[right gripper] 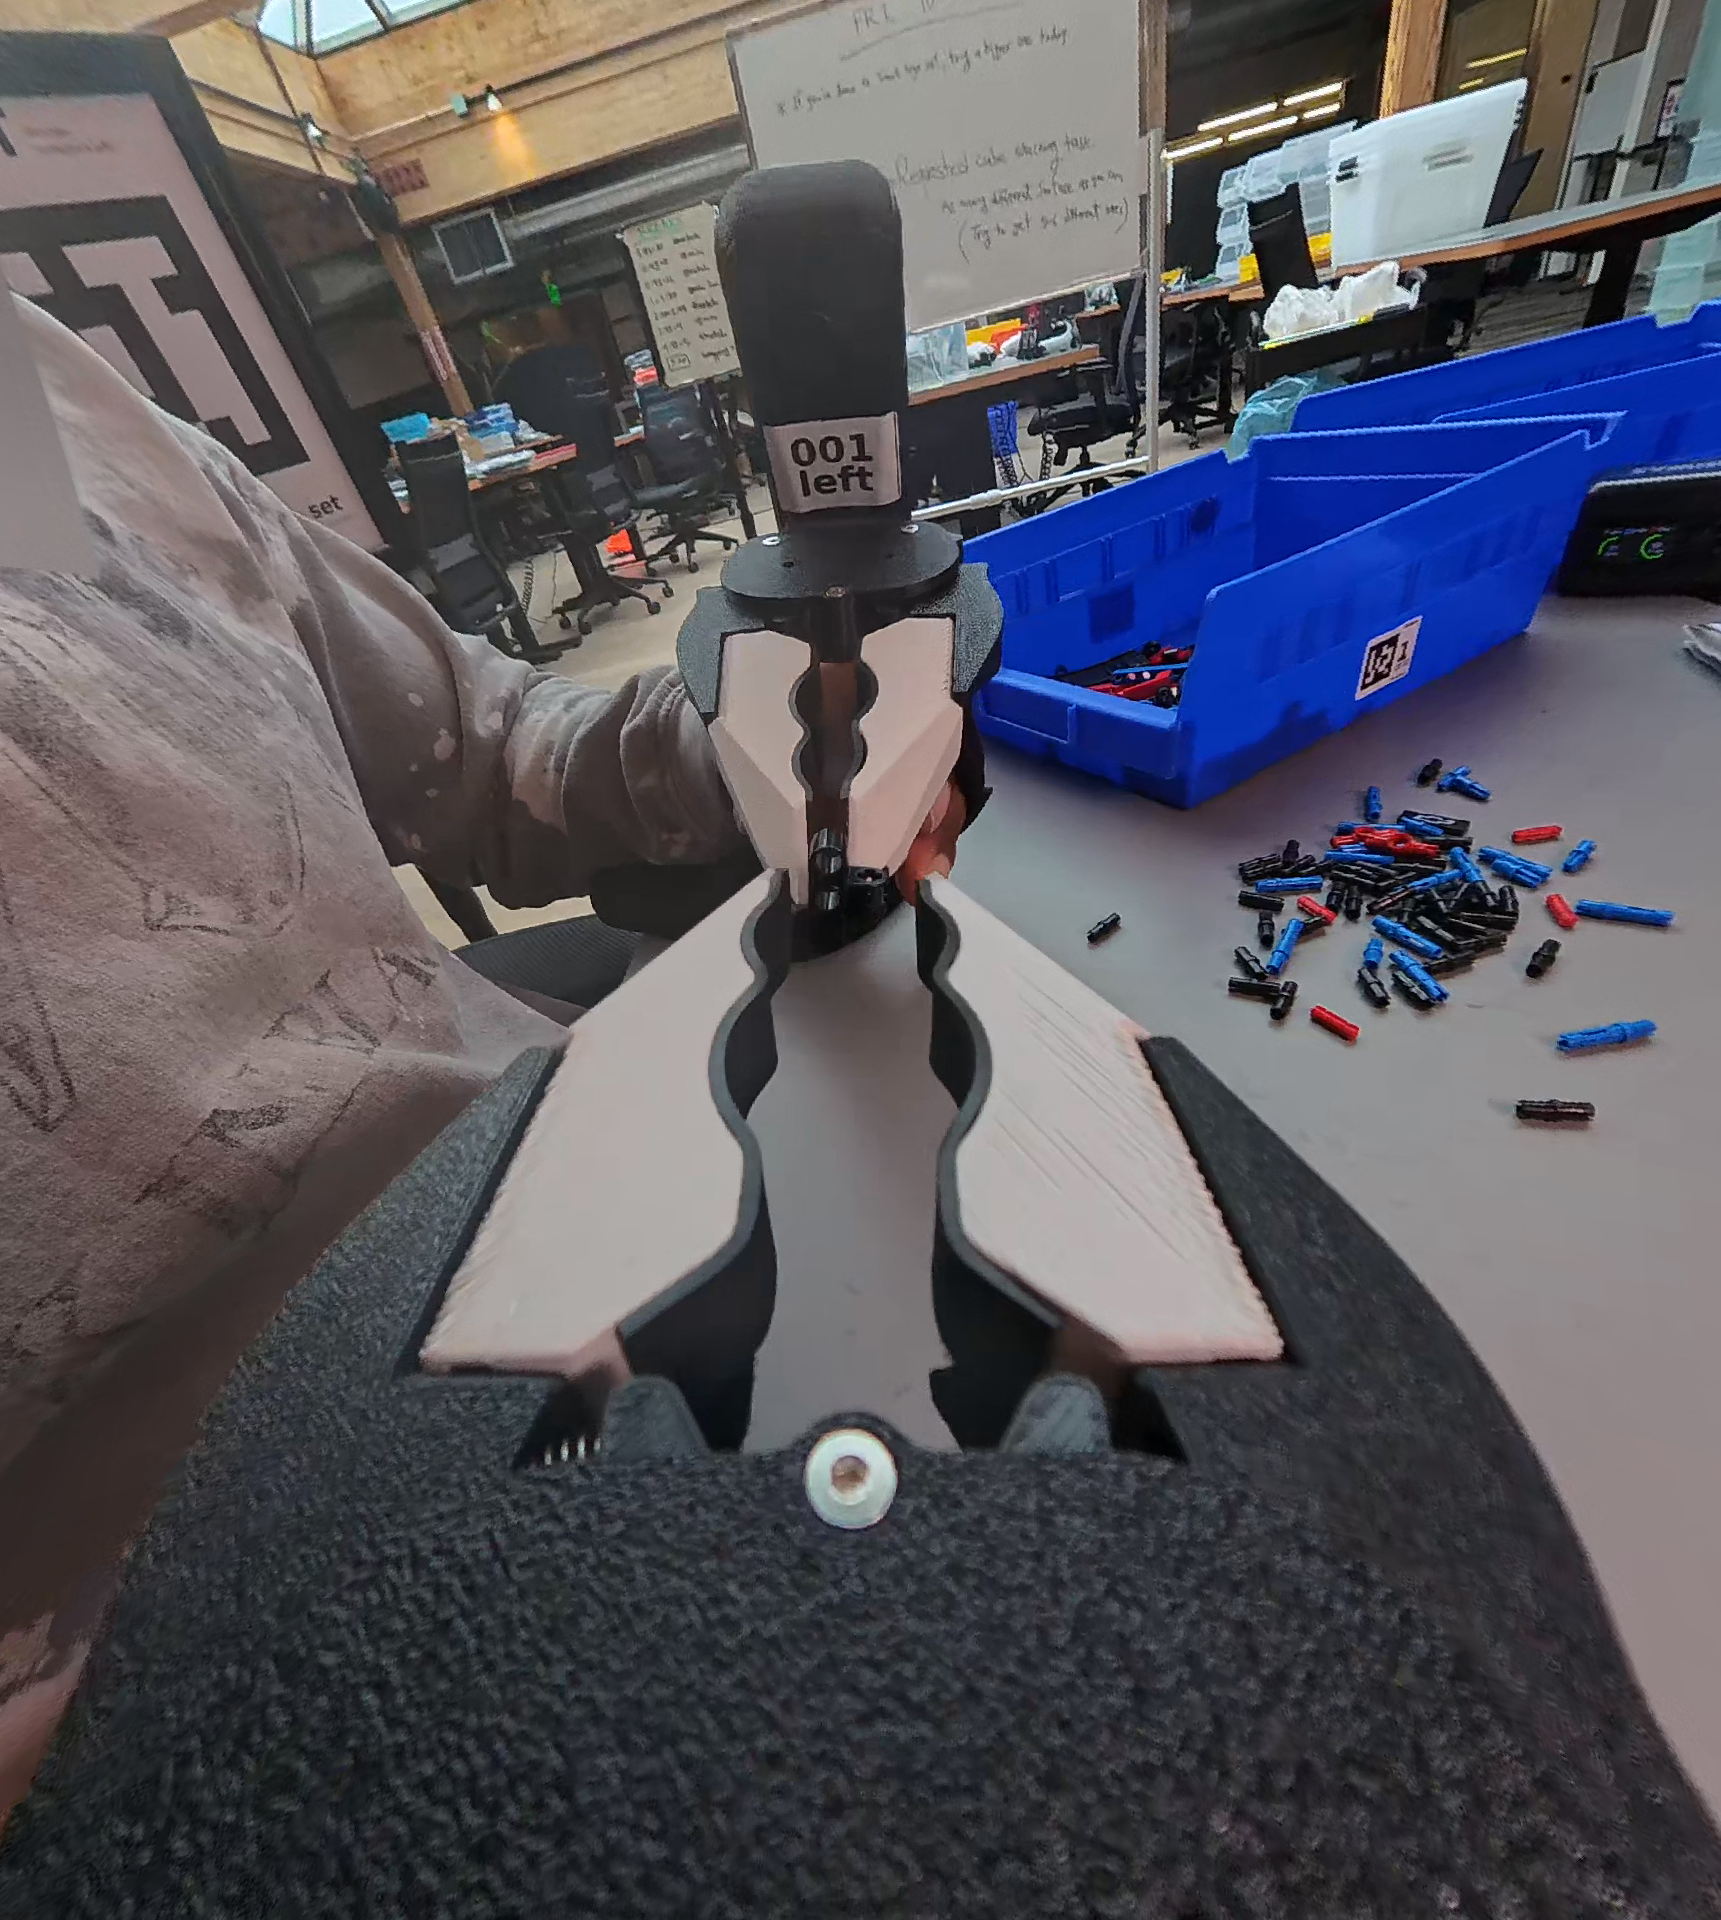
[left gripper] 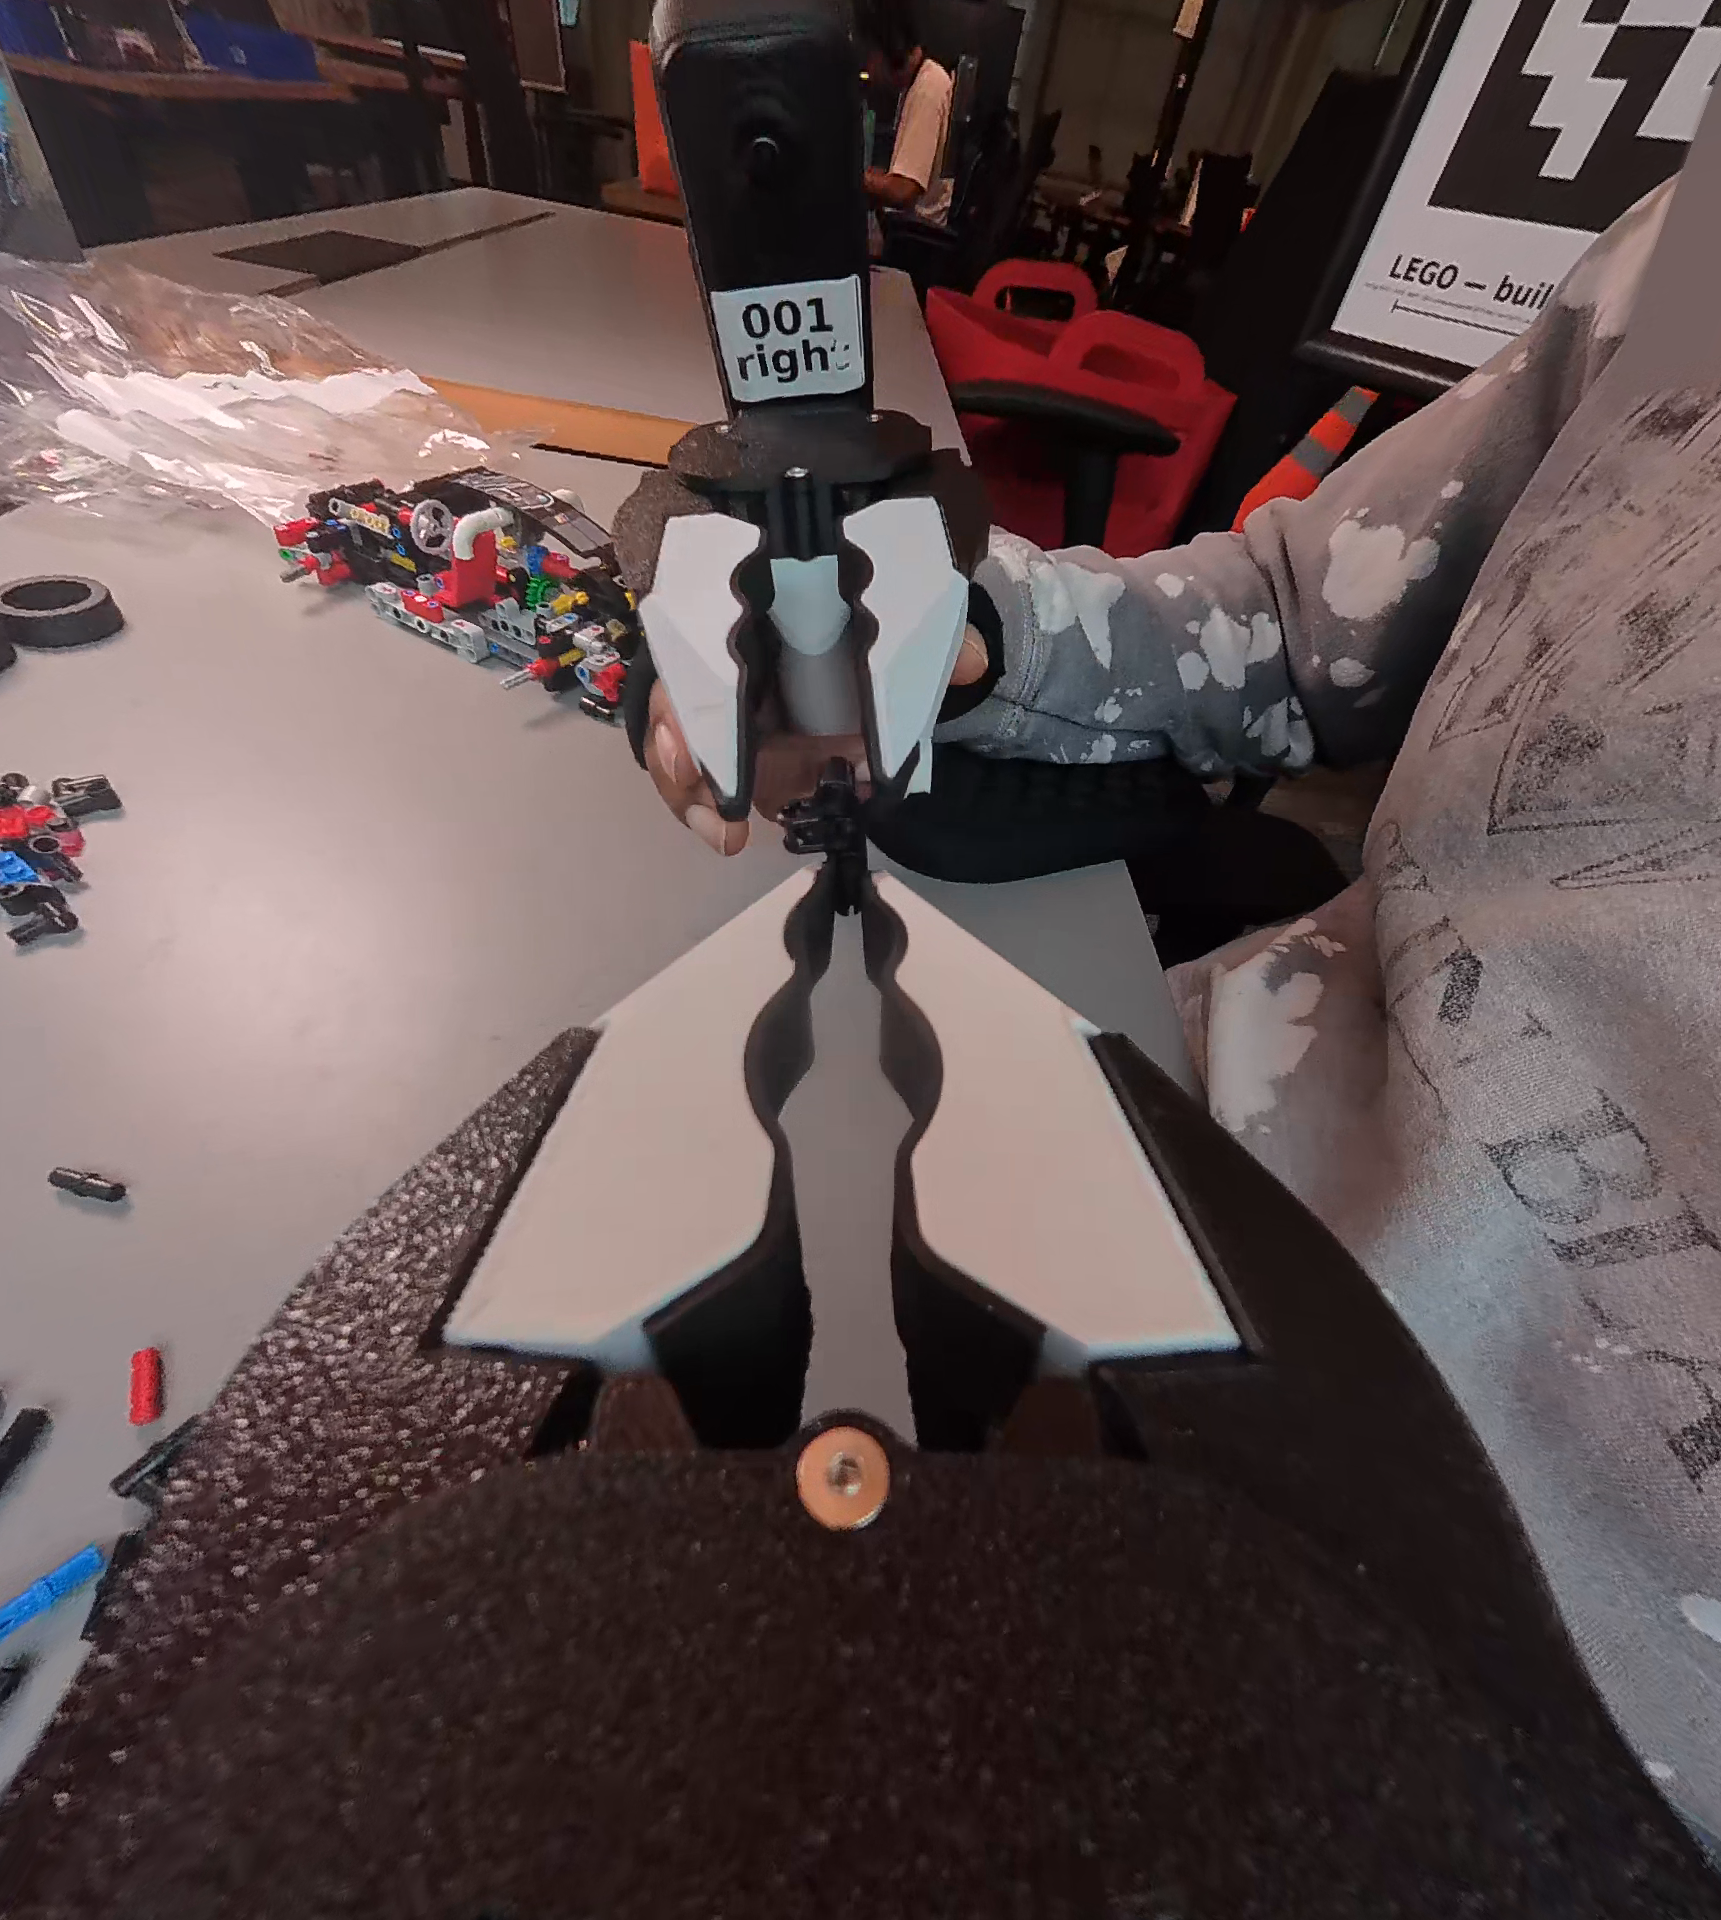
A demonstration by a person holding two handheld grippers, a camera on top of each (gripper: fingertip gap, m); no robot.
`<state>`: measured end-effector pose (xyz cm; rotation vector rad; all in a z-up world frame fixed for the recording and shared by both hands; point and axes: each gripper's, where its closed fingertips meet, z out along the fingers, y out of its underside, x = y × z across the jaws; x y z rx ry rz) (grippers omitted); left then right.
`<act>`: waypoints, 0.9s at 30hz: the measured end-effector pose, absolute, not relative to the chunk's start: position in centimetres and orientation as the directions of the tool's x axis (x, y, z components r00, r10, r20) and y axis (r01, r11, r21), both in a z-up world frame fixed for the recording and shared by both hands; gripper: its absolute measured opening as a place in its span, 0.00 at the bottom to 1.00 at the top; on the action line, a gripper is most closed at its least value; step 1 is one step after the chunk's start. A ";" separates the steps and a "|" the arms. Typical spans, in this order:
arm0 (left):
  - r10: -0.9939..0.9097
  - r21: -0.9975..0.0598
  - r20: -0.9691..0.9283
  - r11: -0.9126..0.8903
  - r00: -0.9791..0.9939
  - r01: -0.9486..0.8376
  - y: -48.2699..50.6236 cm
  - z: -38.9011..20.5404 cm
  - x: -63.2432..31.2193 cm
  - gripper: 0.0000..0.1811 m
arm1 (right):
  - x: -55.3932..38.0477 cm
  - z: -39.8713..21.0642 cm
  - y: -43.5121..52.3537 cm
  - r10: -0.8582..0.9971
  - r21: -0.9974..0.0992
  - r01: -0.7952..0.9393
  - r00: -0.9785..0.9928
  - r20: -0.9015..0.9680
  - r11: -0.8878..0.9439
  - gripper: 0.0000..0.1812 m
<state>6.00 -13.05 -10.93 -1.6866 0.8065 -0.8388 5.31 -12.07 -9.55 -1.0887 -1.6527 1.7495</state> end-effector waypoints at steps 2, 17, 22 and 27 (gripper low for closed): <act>-0.834 -0.969 0.136 -0.224 0.535 -0.103 -13.0 -10.8 5.9 0.01 | 5.2 -9.6 -12.2 0.804 -0.977 0.163 -0.558 -0.204 -0.134 0.12; -0.816 -0.976 0.139 -0.210 0.561 -0.063 -12.7 -9.9 5.2 0.01 | 6.0 -9.3 -11.1 0.806 -0.983 0.156 -0.567 -0.169 -0.096 0.07; -0.581 -0.933 0.052 -0.319 0.812 -0.168 -9.8 -13.1 -2.1 0.01 | 6.4 -9.5 -8.4 0.869 -0.984 0.151 -0.471 -0.152 -0.090 0.08; -0.261 -0.803 -0.106 -0.547 0.959 -0.237 -6.8 -18.3 -9.1 0.02 | 4.9 -11.3 -9.2 0.875 -0.977 0.200 -0.458 -0.157 -0.071 0.08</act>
